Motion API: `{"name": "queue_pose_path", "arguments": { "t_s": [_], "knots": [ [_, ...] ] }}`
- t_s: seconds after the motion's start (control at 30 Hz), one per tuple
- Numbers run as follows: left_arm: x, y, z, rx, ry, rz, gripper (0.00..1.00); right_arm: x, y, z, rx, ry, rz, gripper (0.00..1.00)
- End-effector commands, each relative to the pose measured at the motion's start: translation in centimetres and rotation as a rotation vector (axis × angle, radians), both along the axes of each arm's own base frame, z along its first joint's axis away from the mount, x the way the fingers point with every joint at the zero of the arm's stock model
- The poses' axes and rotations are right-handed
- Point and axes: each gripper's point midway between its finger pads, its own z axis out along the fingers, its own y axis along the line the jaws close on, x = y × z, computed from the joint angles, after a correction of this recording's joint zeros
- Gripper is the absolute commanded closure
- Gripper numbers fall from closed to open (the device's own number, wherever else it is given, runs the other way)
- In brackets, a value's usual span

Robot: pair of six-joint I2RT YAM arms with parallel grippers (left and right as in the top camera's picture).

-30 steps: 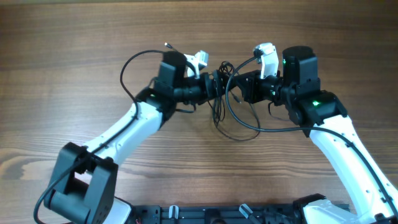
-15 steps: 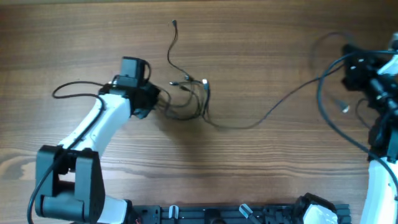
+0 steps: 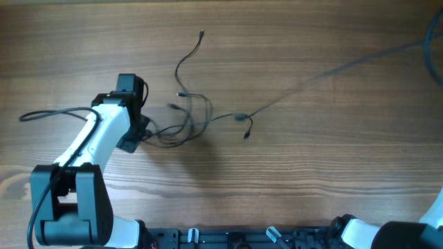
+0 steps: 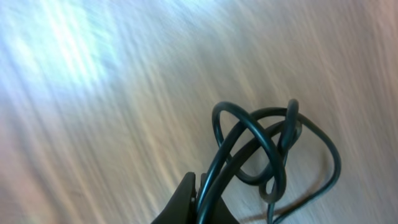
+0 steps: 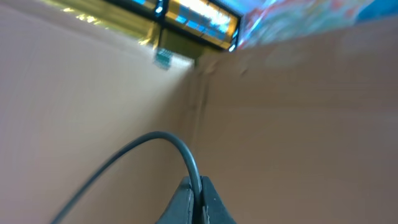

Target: Untangle cables

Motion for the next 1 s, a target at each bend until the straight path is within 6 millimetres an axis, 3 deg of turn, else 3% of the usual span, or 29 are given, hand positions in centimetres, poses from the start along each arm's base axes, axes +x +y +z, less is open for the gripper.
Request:
{"name": "queue_pose_path", "arguments": {
  "t_s": [0.0,0.07,0.17,0.3,0.33,0.37,0.43,0.47,0.53,0.57,0.6,0.63,0.7,0.77,0.8,0.87,0.93,0.97],
  "knots": [
    [-1.7,5.3,1.2,0.189,0.005,0.180,0.96,0.0,-4.1,2.2,-0.059,0.005,-0.153,0.96],
    [-2.2,6.4,1.1,0.178,0.011,0.231,0.96,1.4,-7.1,0.5,-0.051,0.087,-0.205,0.96],
    [-2.0,5.2,0.1,0.013,0.001,0.278,0.96,4.3,-11.8,-5.6,-0.007,0.250,-0.256,0.96],
    [-1.5,3.1,-0.1,-0.044,0.002,0.230,0.96,9.6,-15.6,-18.6,0.147,0.496,-0.183,0.96],
    [-1.3,2.1,-0.2,-0.058,0.003,0.202,0.96,10.5,-16.4,-24.1,0.271,0.581,-0.161,0.96],
    [-1.1,1.2,-0.2,-0.061,0.003,0.170,0.96,10.3,-17.1,-29.3,0.441,0.634,-0.153,0.96],
    [-0.9,0.3,-0.2,-0.061,0.001,0.133,0.96,9.5,-18.1,-35.1,0.590,0.707,-0.166,0.96],
    [-0.6,-0.5,-0.2,-0.062,-0.006,0.103,0.96,8.3,-18.7,-39.6,0.682,0.788,-0.184,0.96],
    [0.5,-2.2,-0.3,-0.092,-0.043,0.054,0.96,6.5,-18.8,-44.5,0.788,0.887,-0.202,0.96],
    [3.2,-5.7,-0.2,-0.199,-0.122,-0.126,0.96,5.4,-18.5,-47.1,0.884,0.918,-0.217,0.85],
    [5.2,-8.5,0.2,-0.279,-0.196,-0.283,0.96,5.1,-18.3,-47.5,0.924,0.912,-0.223,0.38],
    [6.6,-10.8,0.7,-0.340,-0.257,-0.400,0.96,5.2,-18.1,-46.7,0.953,0.870,-0.228,0.00],
    [9.0,-16.2,2.8,-0.471,-0.409,-0.635,0.96,5.8,-17.1,-44.0,0.983,0.798,-0.194,0.00],
    [10.0,-20.6,5.0,-0.562,-0.532,-0.851,0.91,8.4,-12.9,-39.0,1.030,0.702,0.062,0.00],
    [10.0,-21.0,5.1,-0.561,-0.539,-0.866,0.81,9.6,-10.2,-36.5,1.053,0.664,0.219,0.00],
    [9.7,-20.5,5.2,-0.571,-0.524,-0.832,0.80,11.7,-3.6,-31.4,1.069,0.622,0.527,0.00],
    [9.4,-20.9,7.3,-0.633,-0.573,-0.852,0.72,12.5,2.1,-29.1,1.051,0.671,0.654,0.00],
    [9.4,-20.9,8.6,-0.624,-0.610,-0.890,0.62,12.9,5.4,-28.5,1.047,0.714,0.698,0.00]
  ]
}}
